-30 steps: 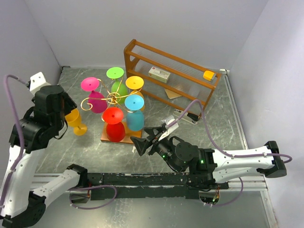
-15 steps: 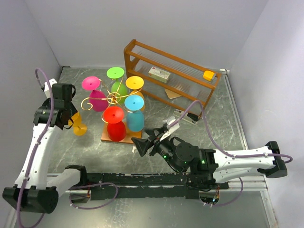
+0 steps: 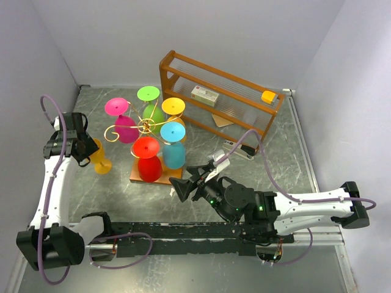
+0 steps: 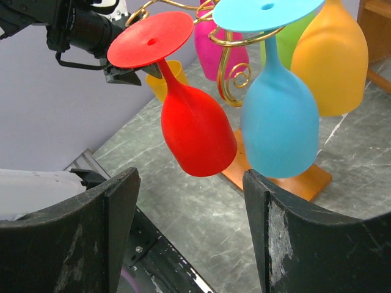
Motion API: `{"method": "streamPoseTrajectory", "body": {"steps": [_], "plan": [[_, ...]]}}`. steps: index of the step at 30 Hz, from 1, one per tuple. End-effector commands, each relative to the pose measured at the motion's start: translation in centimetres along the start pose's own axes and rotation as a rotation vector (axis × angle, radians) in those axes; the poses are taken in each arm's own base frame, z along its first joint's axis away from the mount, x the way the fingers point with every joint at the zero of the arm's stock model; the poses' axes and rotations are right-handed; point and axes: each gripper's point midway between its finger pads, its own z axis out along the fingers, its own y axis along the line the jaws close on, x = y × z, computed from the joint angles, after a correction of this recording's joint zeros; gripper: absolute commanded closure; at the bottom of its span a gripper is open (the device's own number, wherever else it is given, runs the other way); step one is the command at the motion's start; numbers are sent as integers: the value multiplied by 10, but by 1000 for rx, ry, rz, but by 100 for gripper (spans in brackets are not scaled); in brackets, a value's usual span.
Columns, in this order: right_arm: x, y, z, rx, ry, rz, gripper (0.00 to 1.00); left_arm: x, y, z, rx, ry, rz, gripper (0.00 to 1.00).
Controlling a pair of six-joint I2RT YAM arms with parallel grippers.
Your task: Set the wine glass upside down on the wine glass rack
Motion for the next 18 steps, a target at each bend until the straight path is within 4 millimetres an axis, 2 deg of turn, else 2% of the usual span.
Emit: {"method": "streamPoseTrajectory", "body": {"steps": [1, 8, 12, 14, 15, 18], "plan": [[-5, 1, 0, 6, -10, 4, 31, 4, -1, 10, 14, 6, -28, 37], [-6, 2, 0, 0, -15, 5, 31, 15, 7, 28, -29, 19, -39, 57], [-9, 3, 0, -3, -14, -4, 31, 16, 7, 30, -19, 26, -46, 75], [-12, 4, 0, -4, -17, -2, 31, 12, 7, 28, -16, 20, -51, 89], [-13, 4, -1, -8, -19, 1, 31, 8, 7, 26, -17, 9, -56, 92], [-16, 8, -1, -23, -26, 8, 31, -9, 10, 14, -29, -42, -80, 93]]}}
